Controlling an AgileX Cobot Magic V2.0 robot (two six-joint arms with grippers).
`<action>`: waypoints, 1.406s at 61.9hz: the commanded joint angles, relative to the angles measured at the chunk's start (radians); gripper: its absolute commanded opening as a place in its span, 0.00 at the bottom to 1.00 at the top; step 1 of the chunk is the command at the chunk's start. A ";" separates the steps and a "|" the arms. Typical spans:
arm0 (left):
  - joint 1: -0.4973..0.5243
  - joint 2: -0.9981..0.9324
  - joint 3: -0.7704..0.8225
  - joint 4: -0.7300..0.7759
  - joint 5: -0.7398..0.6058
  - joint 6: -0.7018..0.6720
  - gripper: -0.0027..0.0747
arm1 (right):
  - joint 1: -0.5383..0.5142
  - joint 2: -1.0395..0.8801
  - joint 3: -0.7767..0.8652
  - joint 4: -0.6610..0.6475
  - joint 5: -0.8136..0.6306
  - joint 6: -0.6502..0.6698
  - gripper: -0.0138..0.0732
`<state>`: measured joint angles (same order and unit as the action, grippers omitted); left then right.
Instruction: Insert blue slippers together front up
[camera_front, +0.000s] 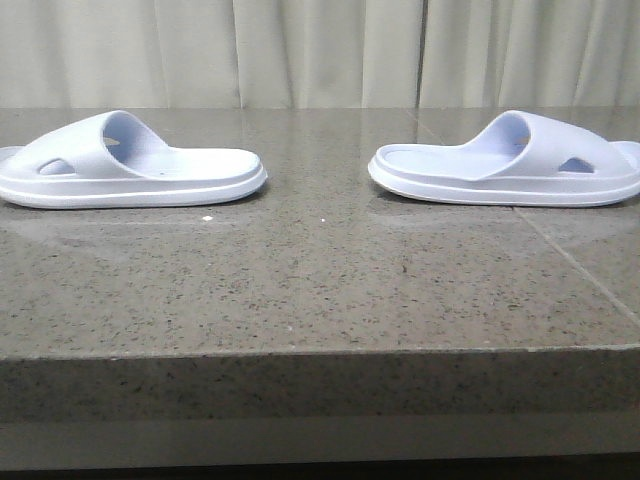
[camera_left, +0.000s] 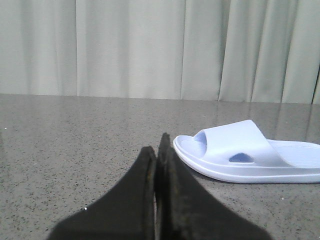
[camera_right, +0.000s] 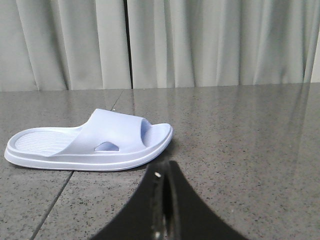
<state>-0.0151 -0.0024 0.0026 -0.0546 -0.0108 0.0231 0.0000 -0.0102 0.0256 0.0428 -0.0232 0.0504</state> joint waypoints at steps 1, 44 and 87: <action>-0.003 -0.018 0.008 -0.010 -0.083 -0.009 0.01 | -0.003 -0.017 -0.004 -0.009 -0.088 -0.004 0.08; -0.003 -0.018 0.008 -0.010 -0.083 -0.009 0.01 | -0.003 -0.017 -0.004 -0.009 -0.091 -0.004 0.08; -0.003 0.064 -0.394 -0.050 0.168 -0.009 0.01 | -0.003 0.037 -0.362 -0.009 0.133 -0.005 0.08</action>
<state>-0.0151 0.0096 -0.2777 -0.0934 0.1437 0.0231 0.0000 -0.0102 -0.2195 0.0428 0.1226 0.0504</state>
